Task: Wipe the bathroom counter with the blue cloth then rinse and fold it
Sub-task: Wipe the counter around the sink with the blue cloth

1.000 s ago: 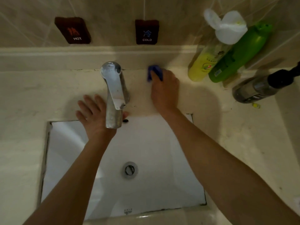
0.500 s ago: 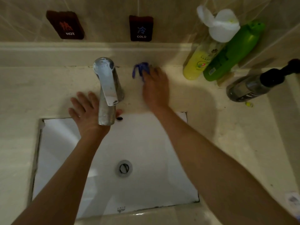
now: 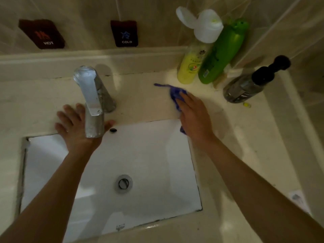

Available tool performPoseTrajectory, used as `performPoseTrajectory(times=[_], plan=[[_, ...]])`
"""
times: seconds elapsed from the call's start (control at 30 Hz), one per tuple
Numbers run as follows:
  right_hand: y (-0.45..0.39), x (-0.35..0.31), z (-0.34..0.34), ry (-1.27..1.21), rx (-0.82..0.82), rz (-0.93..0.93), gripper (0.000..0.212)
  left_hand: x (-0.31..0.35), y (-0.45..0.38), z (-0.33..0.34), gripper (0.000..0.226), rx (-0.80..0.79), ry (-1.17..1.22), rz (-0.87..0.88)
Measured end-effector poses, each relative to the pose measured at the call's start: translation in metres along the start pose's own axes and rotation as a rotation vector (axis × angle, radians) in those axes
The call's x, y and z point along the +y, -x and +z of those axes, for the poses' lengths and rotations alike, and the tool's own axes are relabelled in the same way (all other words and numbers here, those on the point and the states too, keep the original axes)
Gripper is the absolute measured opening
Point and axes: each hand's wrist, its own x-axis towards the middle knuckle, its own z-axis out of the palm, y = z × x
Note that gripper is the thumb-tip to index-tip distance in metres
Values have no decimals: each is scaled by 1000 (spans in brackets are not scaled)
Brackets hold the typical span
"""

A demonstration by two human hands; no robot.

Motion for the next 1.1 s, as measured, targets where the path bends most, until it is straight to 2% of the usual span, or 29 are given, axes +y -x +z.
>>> performPoseTrajectory(times=[0.13, 0.23, 0.3, 0.4, 0.5, 0.57, 0.67, 0.77, 0.83, 0.9, 0.97, 1.03, 1.1], plan=[[98, 38, -32, 49, -5, 356, 60, 2, 0, -1, 122, 15, 36, 7], [106, 47, -36, 122, -5, 648, 56, 0, -1, 1, 121, 26, 35, 25], [70, 35, -26, 138, 26, 627, 57, -1, -2, 2, 119, 68, 25, 58], [27, -1, -11, 71, 1, 384, 60, -4, -5, 1, 112, 99, 14, 66], [73, -17, -15, -7, -46, 49, 54, -12, -4, -5, 92, 113, 78, 97], [137, 0, -28, -73, -29, -6, 44, -18, 11, -6, 64, 76, 210, 89], [205, 62, -48, 12, 60, 210, 40, -28, 66, 4, 45, 23, 285, 81], [171, 107, -56, 137, 102, 565, 52, -33, 152, 23, 32, -146, 283, 158], [133, 96, -49, 136, 101, 613, 54, -31, 200, 34, 21, -287, 300, 198], [124, 58, -36, 58, 120, 465, 51, -25, 229, 40, 13, -425, 305, 200], [163, 11, -27, -26, 74, 223, 45, -20, 246, 39, 11, -523, 250, 210], [228, -12, -32, -124, -12, 8, 38, -19, 255, 36, 11, -520, 208, 238], [287, 0, -44, -124, -86, -152, 33, -21, 258, 35, 12, -489, 159, 260]])
